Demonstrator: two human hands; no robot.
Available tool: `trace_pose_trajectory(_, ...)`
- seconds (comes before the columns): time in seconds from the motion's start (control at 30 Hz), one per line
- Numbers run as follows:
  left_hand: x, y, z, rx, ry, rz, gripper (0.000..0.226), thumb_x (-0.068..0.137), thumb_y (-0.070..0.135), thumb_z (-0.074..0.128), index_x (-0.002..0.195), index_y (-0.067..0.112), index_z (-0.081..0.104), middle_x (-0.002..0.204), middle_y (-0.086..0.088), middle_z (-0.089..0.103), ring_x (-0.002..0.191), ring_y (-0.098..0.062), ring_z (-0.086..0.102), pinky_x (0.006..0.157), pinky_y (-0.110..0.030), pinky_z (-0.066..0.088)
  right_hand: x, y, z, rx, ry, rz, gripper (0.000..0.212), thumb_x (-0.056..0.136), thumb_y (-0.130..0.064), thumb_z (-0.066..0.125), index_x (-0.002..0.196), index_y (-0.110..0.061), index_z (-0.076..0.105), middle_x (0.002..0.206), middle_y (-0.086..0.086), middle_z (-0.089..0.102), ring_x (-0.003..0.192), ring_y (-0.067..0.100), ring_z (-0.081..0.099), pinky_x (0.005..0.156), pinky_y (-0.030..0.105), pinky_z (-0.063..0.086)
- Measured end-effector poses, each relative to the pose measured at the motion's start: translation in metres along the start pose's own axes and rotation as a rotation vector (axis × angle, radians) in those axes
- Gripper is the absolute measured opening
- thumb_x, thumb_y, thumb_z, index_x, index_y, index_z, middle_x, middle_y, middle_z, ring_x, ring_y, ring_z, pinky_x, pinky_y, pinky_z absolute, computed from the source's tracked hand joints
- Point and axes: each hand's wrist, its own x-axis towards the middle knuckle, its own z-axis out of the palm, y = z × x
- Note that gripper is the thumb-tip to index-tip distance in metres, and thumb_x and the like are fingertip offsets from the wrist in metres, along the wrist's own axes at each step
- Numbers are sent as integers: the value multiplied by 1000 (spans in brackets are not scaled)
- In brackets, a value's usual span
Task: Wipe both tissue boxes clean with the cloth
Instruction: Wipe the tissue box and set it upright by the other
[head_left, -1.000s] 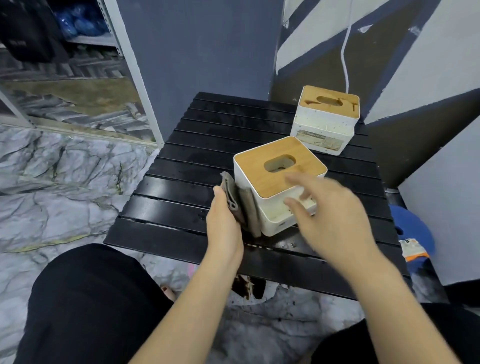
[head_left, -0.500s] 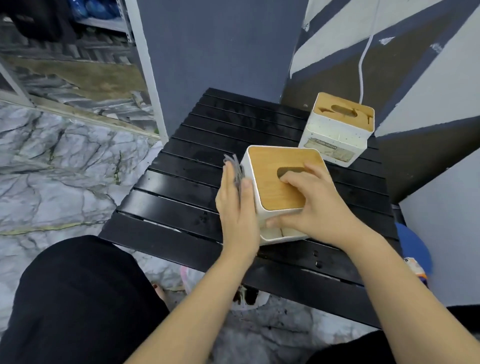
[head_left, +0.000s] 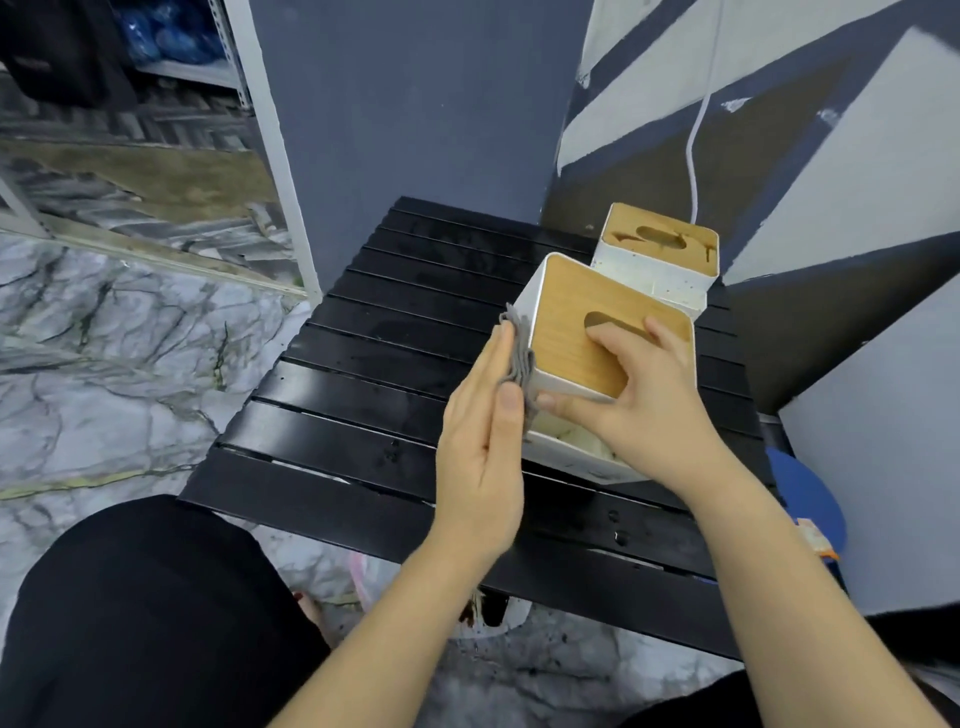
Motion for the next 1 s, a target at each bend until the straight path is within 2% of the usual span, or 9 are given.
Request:
trace_pose_trajectory(0.2, 47, 9, -22, -9, -68, -249, 50, 104, 48, 46, 152, 36, 43, 154, 23, 44, 138, 9, 41, 114, -17, 35, -19, 1, 13, 163, 13, -17, 67, 70, -41, 89, 125, -15, 63, 110, -40, 36, 126, -16, 13, 120, 30, 14)
trace_pose_trajectory(0.3, 66, 24, -26, -5, -80, -378, 57, 94, 56, 61, 146, 35, 51, 140, 25, 55, 120, 10, 53, 99, -15, 41, -27, -6, 31, 296, 173, -26, 57, 70, -34, 92, 114, -14, 62, 107, -29, 46, 110, -38, 24, 123, 41, 24)
trace_pose_trajectory(0.37, 71, 35, -27, 15, -69, -405, 44, 88, 60, 67, 127, 38, 64, 120, 25, 64, 108, 8, 58, 92, -20, 43, -31, -4, 45, 376, 289, -8, 56, 67, -41, 93, 108, -20, 61, 108, -13, 51, 117, -19, 41, 109, 23, 36)
trace_pose_trajectory(0.43, 73, 43, -29, 108, -60, -344, 45, 86, 61, 69, 125, 39, 65, 112, 24, 67, 106, 3, 61, 90, -22, 45, -34, -3, 54, 417, 340, 59, 60, 64, -48, 92, 107, -18, 62, 113, -6, 45, 116, 0, 46, 97, 13, 40)
trace_pose_trajectory(0.53, 69, 46, -28, 173, -75, -236, 51, 92, 51, 67, 140, 38, 57, 119, 25, 65, 114, -1, 61, 91, -20, 46, -40, -1, 62, 509, 378, 179, 66, 58, -48, 85, 111, -18, 59, 114, -8, 47, 113, 12, 54, 97, 25, 51)
trace_pose_trajectory(0.67, 56, 41, -20, 208, -131, -215, 44, 94, 54, 60, 136, 43, 58, 119, 23, 68, 111, 0, 63, 97, -34, 54, -50, -1, 59, 704, 365, 262, 91, 65, -8, 92, 129, -35, 35, 106, -7, 65, 99, 11, 70, 83, 25, 58)
trace_pose_trajectory(0.77, 48, 41, -18, 215, -153, -223, 43, 93, 59, 55, 132, 42, 61, 119, 21, 68, 111, -3, 64, 96, -38, 55, -54, 7, 47, 637, 245, 213, 117, 74, -11, 89, 150, -55, 13, 108, -7, 67, 96, 9, 70, 82, 26, 59)
trace_pose_trajectory(0.87, 38, 48, -11, 429, -200, -172, 47, 98, 58, 48, 143, 43, 51, 141, 22, 55, 126, -4, 54, 100, -29, 47, -51, 14, 39, 521, 141, 180, 105, 79, -15, 84, 150, -64, 24, 122, -6, 62, 106, 10, 65, 91, 33, 59)
trace_pose_trajectory(1.0, 22, 50, -3, 891, -235, 222, 56, 103, 55, 35, 149, 27, 50, 157, 9, 43, 141, -18, 40, 115, -33, 34, -48, 17, 36, 504, 143, 193, 90, 76, -26, 87, 148, -55, 40, 123, -7, 66, 107, 11, 66, 93, 38, 58)
